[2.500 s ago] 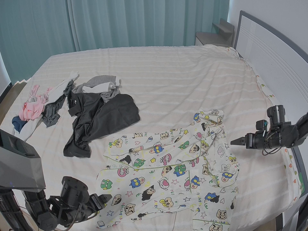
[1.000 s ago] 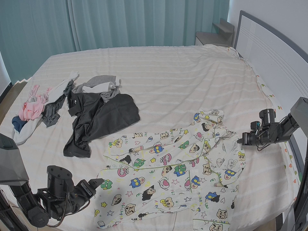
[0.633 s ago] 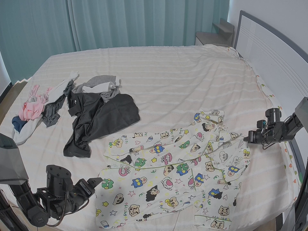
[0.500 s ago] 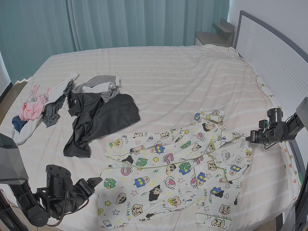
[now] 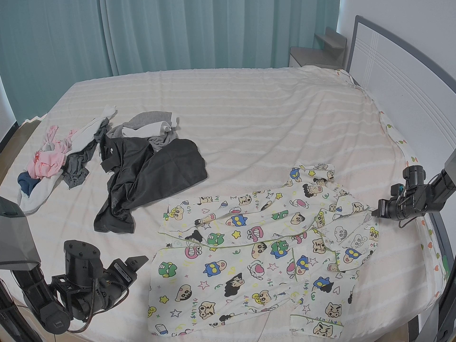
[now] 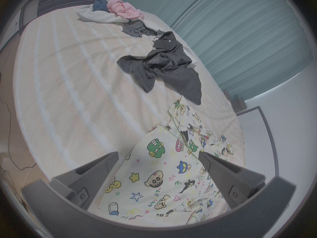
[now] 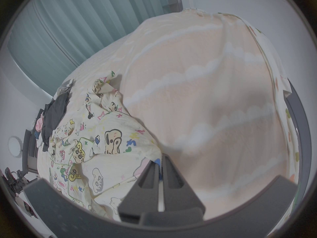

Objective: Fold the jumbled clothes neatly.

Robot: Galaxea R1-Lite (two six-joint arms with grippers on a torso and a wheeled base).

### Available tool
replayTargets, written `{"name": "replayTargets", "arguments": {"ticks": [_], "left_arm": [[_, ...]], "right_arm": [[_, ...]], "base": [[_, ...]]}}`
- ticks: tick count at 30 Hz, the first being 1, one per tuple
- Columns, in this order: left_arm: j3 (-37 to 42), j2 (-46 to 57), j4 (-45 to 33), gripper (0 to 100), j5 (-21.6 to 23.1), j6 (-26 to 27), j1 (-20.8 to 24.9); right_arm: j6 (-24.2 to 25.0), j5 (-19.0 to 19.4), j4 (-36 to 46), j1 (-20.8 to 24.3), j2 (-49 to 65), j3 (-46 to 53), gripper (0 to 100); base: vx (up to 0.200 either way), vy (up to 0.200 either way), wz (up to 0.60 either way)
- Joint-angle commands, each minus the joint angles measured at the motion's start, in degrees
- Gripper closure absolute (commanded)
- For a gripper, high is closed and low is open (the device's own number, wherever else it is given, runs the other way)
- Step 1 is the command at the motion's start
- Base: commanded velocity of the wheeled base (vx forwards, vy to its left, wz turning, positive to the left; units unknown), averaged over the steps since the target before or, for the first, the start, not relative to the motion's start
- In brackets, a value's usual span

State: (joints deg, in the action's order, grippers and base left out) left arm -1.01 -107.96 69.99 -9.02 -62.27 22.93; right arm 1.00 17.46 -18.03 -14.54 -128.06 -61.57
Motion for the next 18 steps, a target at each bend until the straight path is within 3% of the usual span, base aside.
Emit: {"name": "replayTargets", "arguments": {"ticks": [1,12,18], "left_arm": [[0.8,-0.2,1.2,0,0.0,0.0,-1.4],[-3.6,-3.5,6.5,0,-1.7,1.1,-3.0],[-14.1,-7.1,3.4,0,-1.4,9.2,-4.9]], "right_arm": [[-0.4,-0.6,1.2,-0.9,1.6,1.1,100],[-4.2,-3.0,5.6,-4.1,4.1,4.4,100],[-6.3,-3.0,5.5,-5.0,5.5,7.3,100]], "base": [[0.000,0.000,0.00],[0.000,0.000,0.00],[0.000,0.000,0.00]]}}
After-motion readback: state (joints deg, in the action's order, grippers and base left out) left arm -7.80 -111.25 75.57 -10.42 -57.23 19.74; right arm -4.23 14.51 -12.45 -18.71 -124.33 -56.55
